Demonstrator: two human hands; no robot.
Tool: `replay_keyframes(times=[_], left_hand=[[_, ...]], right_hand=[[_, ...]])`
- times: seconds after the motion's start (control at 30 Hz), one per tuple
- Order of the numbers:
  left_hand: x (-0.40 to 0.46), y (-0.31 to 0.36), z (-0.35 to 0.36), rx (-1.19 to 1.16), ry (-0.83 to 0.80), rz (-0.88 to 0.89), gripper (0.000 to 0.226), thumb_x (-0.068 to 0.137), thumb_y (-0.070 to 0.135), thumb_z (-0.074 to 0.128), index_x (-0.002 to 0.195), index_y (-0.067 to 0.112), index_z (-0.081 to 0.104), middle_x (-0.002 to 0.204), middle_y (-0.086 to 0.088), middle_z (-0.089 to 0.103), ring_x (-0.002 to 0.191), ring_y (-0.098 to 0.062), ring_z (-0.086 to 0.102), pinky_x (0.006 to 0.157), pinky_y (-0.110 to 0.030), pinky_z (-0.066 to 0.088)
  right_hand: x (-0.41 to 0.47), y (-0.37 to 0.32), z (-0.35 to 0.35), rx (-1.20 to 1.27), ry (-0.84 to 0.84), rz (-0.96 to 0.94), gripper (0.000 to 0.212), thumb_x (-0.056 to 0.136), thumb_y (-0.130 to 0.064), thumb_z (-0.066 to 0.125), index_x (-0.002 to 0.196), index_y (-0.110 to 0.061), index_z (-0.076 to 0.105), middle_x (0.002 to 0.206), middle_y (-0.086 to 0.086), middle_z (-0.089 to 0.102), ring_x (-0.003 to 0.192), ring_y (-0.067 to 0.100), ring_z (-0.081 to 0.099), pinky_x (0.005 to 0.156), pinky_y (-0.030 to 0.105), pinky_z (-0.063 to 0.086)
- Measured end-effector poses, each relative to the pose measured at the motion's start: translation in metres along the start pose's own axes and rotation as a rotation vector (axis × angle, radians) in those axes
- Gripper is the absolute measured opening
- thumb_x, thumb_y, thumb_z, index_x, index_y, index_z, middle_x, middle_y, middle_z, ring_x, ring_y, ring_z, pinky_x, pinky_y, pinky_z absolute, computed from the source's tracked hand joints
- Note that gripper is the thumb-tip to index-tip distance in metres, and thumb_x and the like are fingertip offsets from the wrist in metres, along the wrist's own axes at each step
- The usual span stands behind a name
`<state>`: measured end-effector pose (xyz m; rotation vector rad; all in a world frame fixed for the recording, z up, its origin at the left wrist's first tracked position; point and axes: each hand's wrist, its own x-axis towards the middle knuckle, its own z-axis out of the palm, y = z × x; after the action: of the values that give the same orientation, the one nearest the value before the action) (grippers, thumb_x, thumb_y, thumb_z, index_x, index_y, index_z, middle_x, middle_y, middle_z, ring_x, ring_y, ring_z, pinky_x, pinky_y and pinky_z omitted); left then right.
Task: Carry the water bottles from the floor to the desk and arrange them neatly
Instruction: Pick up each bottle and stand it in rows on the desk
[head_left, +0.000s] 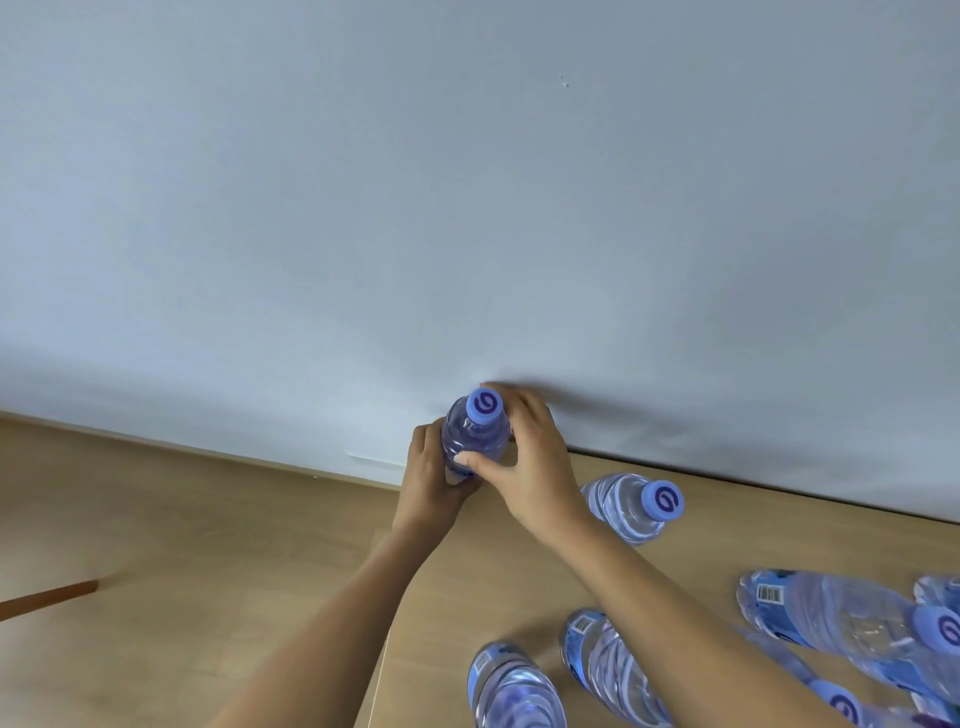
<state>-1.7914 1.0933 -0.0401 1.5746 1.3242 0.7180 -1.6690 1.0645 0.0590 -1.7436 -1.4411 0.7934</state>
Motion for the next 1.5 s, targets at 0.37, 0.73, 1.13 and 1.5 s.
replay_keyframes(times=[0.37, 0.73, 1.13, 1.5], left_hand=[[0.003, -0.002, 0.003, 0.045, 0.028, 0.002, 0.068, 0.068, 0.005, 0.084, 0.124, 0.014, 0.049, 0.105, 0.021, 0.041, 0.099, -0.013, 0.049, 0.076, -0.002, 0.037], [-0.040, 0.026, 0.003, -0.140, 0.036, -0.467, 0.091, 0.080, 0.023, 0.078, 0.148, 0.004, 0.021, 0.141, -0.009, 0.037, 0.126, -0.024, 0.044, 0.103, -0.034, 0.042], [-0.062, 0.072, 0.008, -0.081, -0.355, -0.339, 0.034, 0.086, 0.028, 0.072, 0.114, 0.026, 0.052, 0.110, 0.007, 0.057, 0.098, -0.004, 0.056, 0.059, -0.005, 0.042], [-0.059, 0.086, 0.010, -0.039, -0.393, -0.244, 0.041, 0.083, 0.018, 0.075, 0.119, 0.018, 0.054, 0.113, 0.003, 0.057, 0.103, -0.010, 0.056, 0.067, -0.004, 0.044]], right_hand=[[-0.003, 0.007, 0.005, 0.001, 0.084, 0.053, 0.053, 0.071, -0.013, 0.087, 0.105, -0.018, 0.046, 0.103, -0.007, 0.046, 0.092, -0.015, 0.048, 0.074, 0.004, 0.039], [-0.014, -0.011, -0.024, -0.085, 0.073, -0.005, 0.057, 0.078, -0.011, 0.079, 0.128, -0.009, 0.052, 0.120, 0.000, 0.050, 0.112, 0.016, 0.052, 0.084, 0.004, 0.034], [-0.056, -0.003, -0.105, -0.062, 0.205, 0.099, 0.071, 0.077, -0.033, 0.084, 0.135, -0.018, 0.047, 0.132, -0.008, 0.049, 0.123, 0.005, 0.044, 0.102, 0.020, 0.032], [-0.071, 0.043, -0.087, 0.323, 0.204, 0.454, 0.050, 0.068, -0.014, 0.090, 0.109, -0.016, 0.061, 0.095, -0.007, 0.064, 0.088, 0.010, 0.061, 0.082, 0.022, 0.050]])
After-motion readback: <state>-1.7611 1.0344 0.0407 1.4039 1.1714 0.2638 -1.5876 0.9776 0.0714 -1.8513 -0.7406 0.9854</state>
